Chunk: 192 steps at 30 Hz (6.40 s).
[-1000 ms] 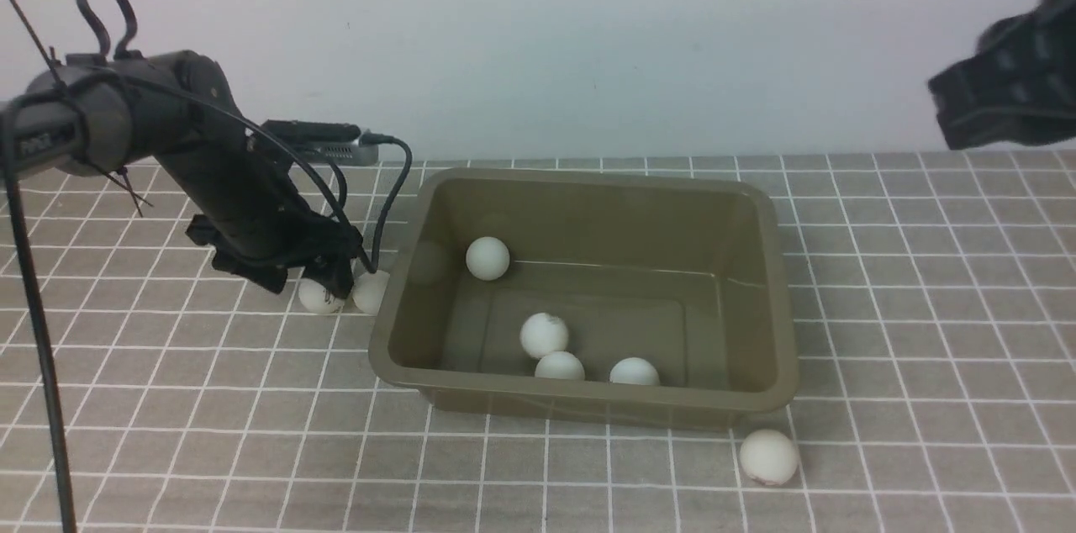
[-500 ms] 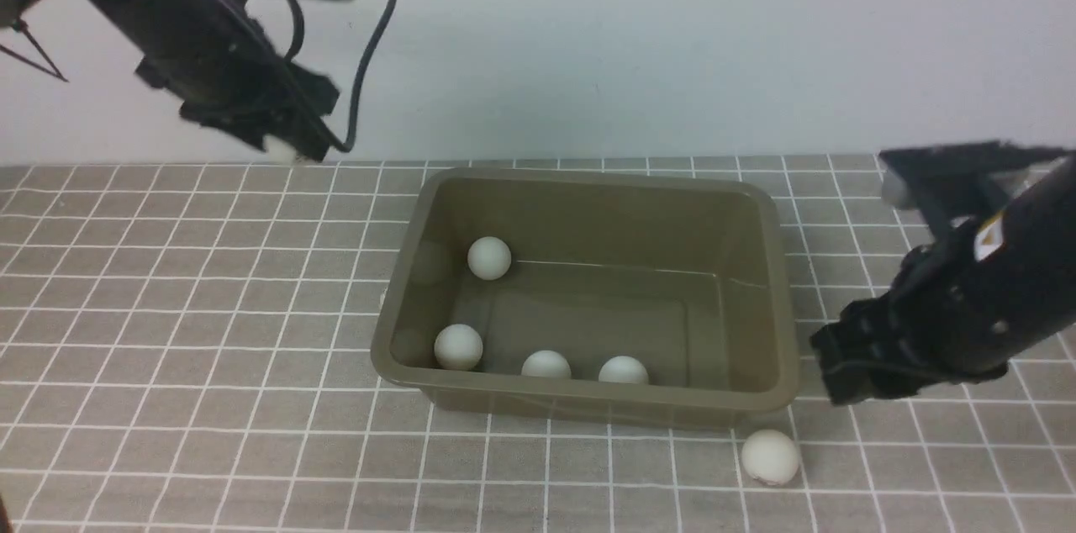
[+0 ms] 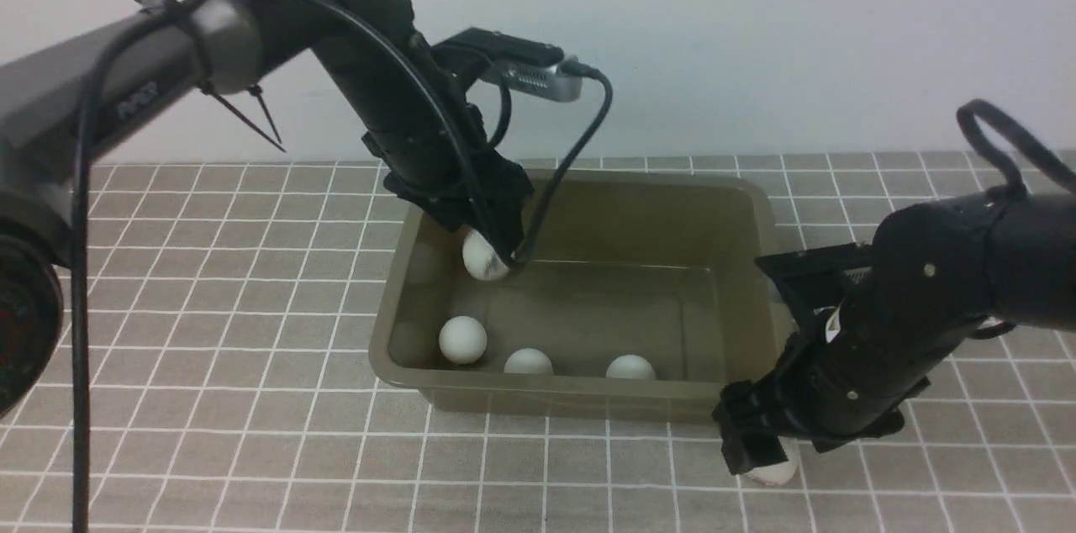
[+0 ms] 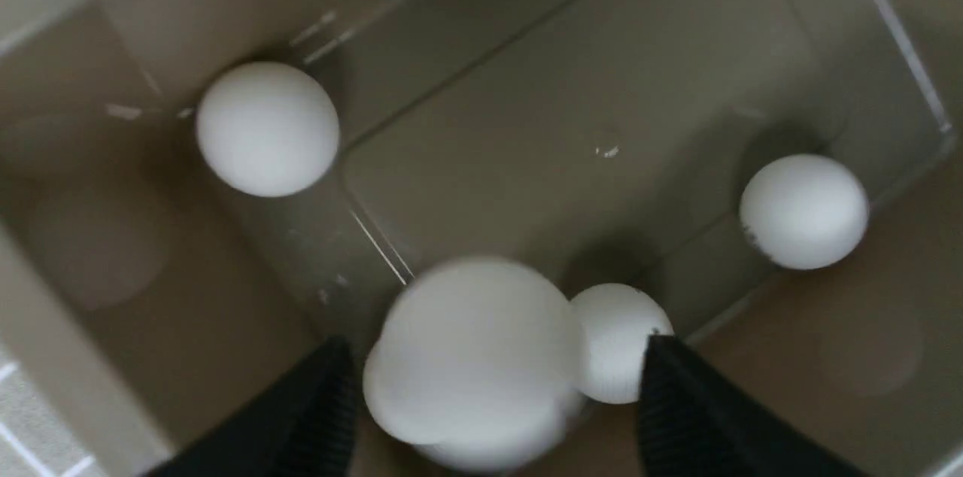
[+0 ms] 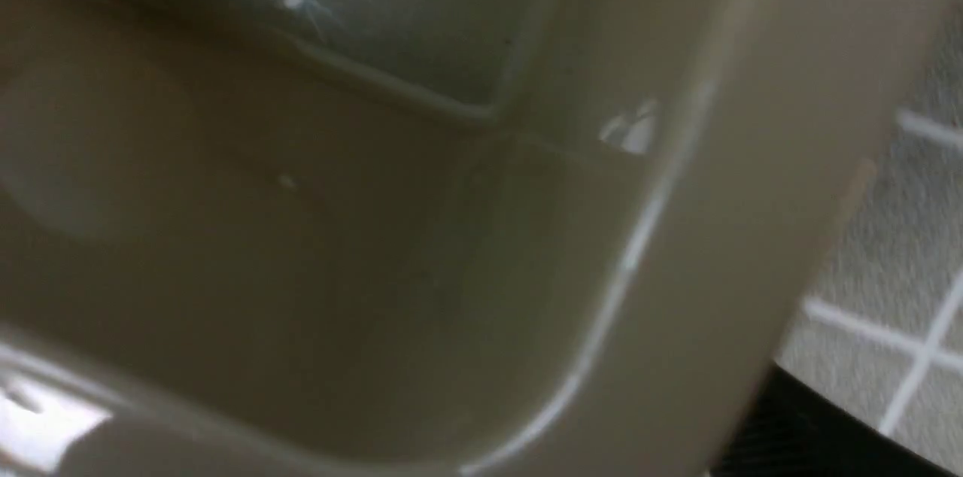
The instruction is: Put the table tennis balls into the box on the grey coffee tablecloth.
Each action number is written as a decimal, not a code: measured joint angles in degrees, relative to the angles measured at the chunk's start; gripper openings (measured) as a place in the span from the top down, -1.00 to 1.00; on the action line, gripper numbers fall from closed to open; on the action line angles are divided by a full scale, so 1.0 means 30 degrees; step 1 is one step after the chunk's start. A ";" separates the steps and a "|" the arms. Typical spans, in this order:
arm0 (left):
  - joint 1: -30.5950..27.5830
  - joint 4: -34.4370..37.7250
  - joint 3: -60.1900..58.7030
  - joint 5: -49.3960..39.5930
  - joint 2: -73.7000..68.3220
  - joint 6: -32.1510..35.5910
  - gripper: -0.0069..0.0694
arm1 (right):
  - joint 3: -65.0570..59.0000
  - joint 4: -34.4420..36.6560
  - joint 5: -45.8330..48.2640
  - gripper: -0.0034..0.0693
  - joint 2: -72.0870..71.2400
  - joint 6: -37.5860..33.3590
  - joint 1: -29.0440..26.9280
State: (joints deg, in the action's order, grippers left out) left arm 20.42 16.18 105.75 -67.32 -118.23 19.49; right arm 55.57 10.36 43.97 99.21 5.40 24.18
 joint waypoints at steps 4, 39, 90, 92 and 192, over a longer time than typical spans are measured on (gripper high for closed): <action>-0.0050 -0.0430 0.0559 0.0018 0.0005 -0.0681 -0.68 | 0.0000 -0.0511 -0.0272 -0.49 0.0638 0.0169 -0.0010; -0.5672 -0.0226 -0.2451 -0.0386 0.0935 -0.1711 0.83 | 1.0883 -0.0925 0.4143 -0.56 0.4000 -0.0954 -0.0067; -0.2142 -0.0272 0.0312 -0.0521 0.0577 -0.2015 -0.09 | 1.0922 -0.1393 0.6601 0.95 -0.4534 -0.2236 -0.6178; -0.1631 0.0447 0.0436 -0.0597 0.1048 -0.1651 -0.09 | 1.0922 -0.1620 0.6584 0.95 -0.4534 -0.2134 -0.6178; 0.2456 -0.5059 -2.4523 1.6117 2.6782 -0.7646 0.83 | -1.4831 0.0162 -2.1400 0.95 -2.9877 0.0393 -0.6178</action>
State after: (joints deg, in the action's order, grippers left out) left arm 27.78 1.00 32.18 -18.97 -37.88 -3.45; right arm 11.08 10.85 -20.23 9.58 6.58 5.64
